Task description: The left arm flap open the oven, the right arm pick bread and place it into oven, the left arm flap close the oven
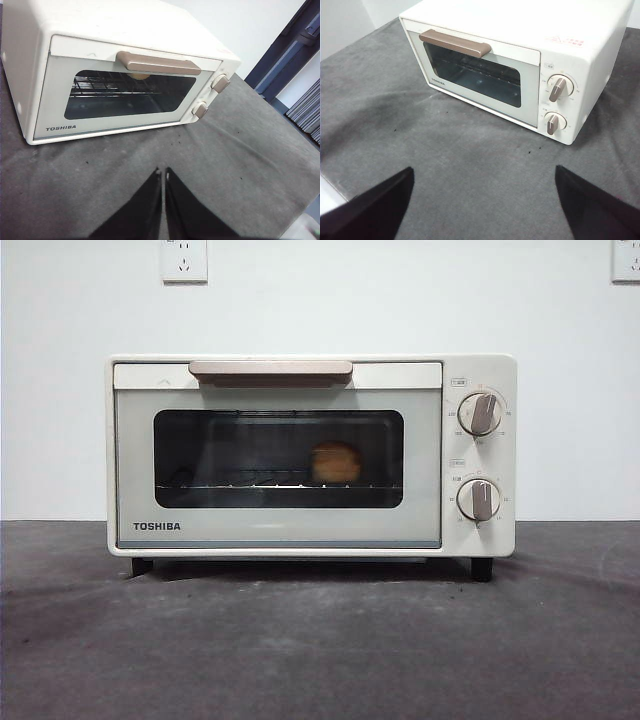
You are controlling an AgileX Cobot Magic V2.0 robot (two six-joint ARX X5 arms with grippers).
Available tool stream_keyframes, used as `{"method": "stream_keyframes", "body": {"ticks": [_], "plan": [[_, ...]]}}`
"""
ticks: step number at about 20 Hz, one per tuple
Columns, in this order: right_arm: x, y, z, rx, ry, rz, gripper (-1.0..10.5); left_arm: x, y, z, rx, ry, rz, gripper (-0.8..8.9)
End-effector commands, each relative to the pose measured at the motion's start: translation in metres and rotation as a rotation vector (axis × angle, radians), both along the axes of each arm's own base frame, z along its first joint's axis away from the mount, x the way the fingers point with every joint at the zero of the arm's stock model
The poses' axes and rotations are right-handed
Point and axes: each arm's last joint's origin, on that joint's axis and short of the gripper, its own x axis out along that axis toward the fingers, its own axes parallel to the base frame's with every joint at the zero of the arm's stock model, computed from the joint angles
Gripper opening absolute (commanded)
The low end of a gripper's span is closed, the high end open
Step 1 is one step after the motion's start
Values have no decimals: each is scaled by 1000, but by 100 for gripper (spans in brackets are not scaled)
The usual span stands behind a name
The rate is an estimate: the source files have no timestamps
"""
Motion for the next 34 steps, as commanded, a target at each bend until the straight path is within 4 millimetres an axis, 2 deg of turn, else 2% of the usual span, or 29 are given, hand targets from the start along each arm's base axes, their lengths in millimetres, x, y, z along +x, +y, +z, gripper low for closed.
{"method": "stream_keyframes", "body": {"ticks": [1,2,3,28,31,34], "plan": [[-1,-1,6,9,-25,10,153,-1,0,6,13,-42,-5,21],[-1,-1,6,8,-25,10,14,-1,0,6,13,-42,-5,21],[-1,-1,6,8,-26,8,0,-1,0,6,13,-42,-5,21],[1,0,11,40,-75,-17,11,-1,0,5,13,-42,-4,21],[1,0,11,40,-75,-17,11,1,0,1,13,-63,-3,20],[1,0,11,40,-75,-17,11,4,0,-15,57,-166,-14,20]]}}
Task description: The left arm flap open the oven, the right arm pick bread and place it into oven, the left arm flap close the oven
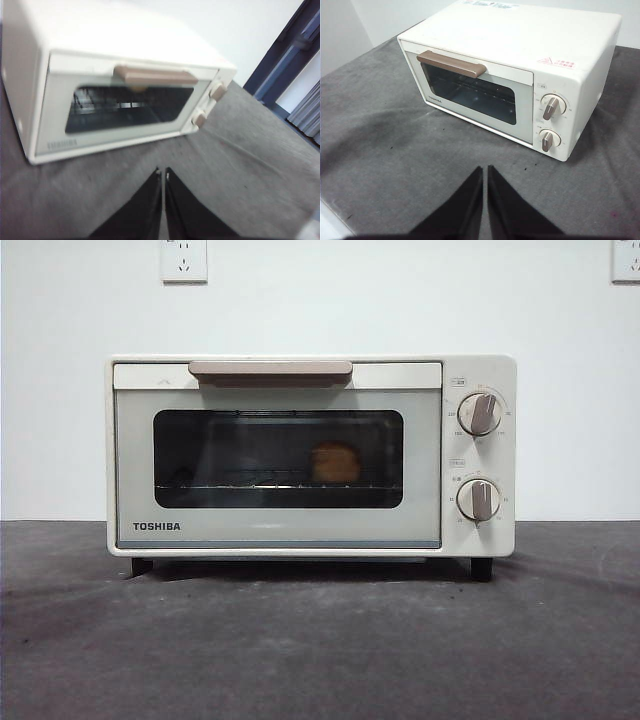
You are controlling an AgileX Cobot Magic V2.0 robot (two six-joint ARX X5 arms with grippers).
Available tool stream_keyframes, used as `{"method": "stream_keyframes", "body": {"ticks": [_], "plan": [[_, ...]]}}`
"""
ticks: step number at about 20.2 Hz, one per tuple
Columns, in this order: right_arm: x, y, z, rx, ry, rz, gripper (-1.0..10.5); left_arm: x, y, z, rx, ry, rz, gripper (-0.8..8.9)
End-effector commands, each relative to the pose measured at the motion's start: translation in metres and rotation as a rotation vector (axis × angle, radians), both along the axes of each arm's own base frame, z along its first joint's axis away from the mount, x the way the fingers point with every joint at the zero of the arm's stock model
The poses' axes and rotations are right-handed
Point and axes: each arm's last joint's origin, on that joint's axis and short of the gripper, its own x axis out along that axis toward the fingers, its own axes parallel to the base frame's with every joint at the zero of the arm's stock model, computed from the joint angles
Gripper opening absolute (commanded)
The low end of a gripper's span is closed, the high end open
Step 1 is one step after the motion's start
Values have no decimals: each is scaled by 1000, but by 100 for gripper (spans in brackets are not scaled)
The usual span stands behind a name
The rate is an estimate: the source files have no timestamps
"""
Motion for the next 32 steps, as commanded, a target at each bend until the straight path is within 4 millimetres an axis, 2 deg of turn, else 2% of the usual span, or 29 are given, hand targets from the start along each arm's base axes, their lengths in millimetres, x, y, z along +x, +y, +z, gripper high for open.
{"method": "stream_keyframes", "body": {"ticks": [1,4,8,14,22,32], "plan": [[-1,-1,6,8,-25,8,11,6,0,-20,63,-134,5,20],[-1,-1,6,9,-25,8,11,13,3,-48,78,-239,121,20],[-1,-1,6,9,-25,7,11,20,8,-81,86,-235,314,20],[-1,-1,6,9,-26,8,11,24,16,-108,178,-187,569,20],[-1,-1,6,9,-26,8,11,23,20,-122,237,-106,710,20],[-1,-1,6,9,-26,8,11,23,20,-123,259,-102,707,20]]}}
